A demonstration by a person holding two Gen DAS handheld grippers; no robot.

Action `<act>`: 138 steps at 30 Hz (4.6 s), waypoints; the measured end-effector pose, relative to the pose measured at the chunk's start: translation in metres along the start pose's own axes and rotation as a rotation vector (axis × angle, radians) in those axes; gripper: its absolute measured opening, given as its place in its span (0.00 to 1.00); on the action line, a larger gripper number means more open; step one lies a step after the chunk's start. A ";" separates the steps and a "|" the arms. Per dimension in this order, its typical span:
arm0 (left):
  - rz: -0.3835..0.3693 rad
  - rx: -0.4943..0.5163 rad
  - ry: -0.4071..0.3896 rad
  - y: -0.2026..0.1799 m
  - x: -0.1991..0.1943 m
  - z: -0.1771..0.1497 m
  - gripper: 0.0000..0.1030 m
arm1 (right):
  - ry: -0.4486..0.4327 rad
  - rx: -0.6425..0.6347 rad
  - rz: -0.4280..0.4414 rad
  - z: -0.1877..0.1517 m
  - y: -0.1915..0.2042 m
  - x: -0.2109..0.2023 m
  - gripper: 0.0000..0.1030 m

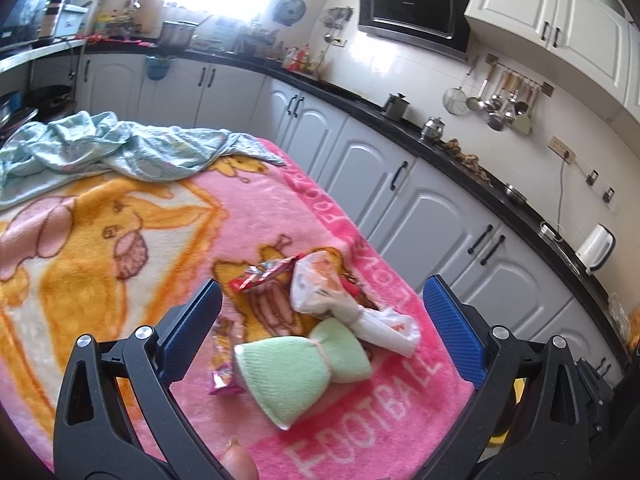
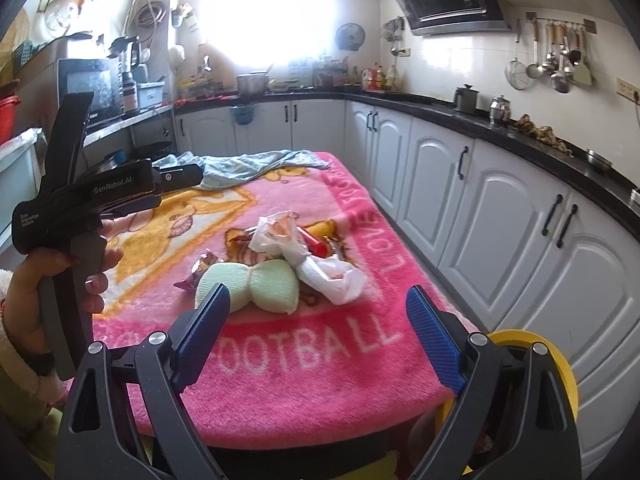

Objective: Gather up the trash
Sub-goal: 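Move both open tools back over the remaining trash on the blanket, then grasp the small snack wrapper with the left tool while the right tool grasps the white plastic bag, then carry the snack wrapper and white bag in both tools over the yellow bin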

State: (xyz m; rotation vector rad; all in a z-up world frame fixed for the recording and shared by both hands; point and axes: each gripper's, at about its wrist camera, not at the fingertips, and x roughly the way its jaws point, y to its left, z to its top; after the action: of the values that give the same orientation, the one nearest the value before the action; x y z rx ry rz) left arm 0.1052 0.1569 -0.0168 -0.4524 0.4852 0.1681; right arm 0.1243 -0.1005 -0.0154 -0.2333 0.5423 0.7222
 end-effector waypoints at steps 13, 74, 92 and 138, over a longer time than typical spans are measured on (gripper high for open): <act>0.081 -0.059 0.089 0.046 0.029 -0.010 0.89 | 0.071 0.003 0.020 0.004 0.002 0.053 0.84; 0.069 -0.211 0.278 0.106 0.067 -0.030 0.04 | 0.262 -0.032 0.080 -0.018 -0.030 0.144 0.15; -0.044 -0.114 0.198 0.050 0.036 -0.008 0.04 | 0.192 -0.055 0.079 -0.036 -0.038 0.048 0.05; -0.414 0.285 0.272 -0.223 0.077 -0.044 0.04 | -0.008 0.255 -0.200 -0.067 -0.170 -0.109 0.05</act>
State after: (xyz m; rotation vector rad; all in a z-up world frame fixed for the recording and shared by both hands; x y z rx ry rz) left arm 0.2130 -0.0576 -0.0041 -0.2880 0.6593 -0.3628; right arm 0.1467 -0.3119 -0.0088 -0.0449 0.5882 0.4545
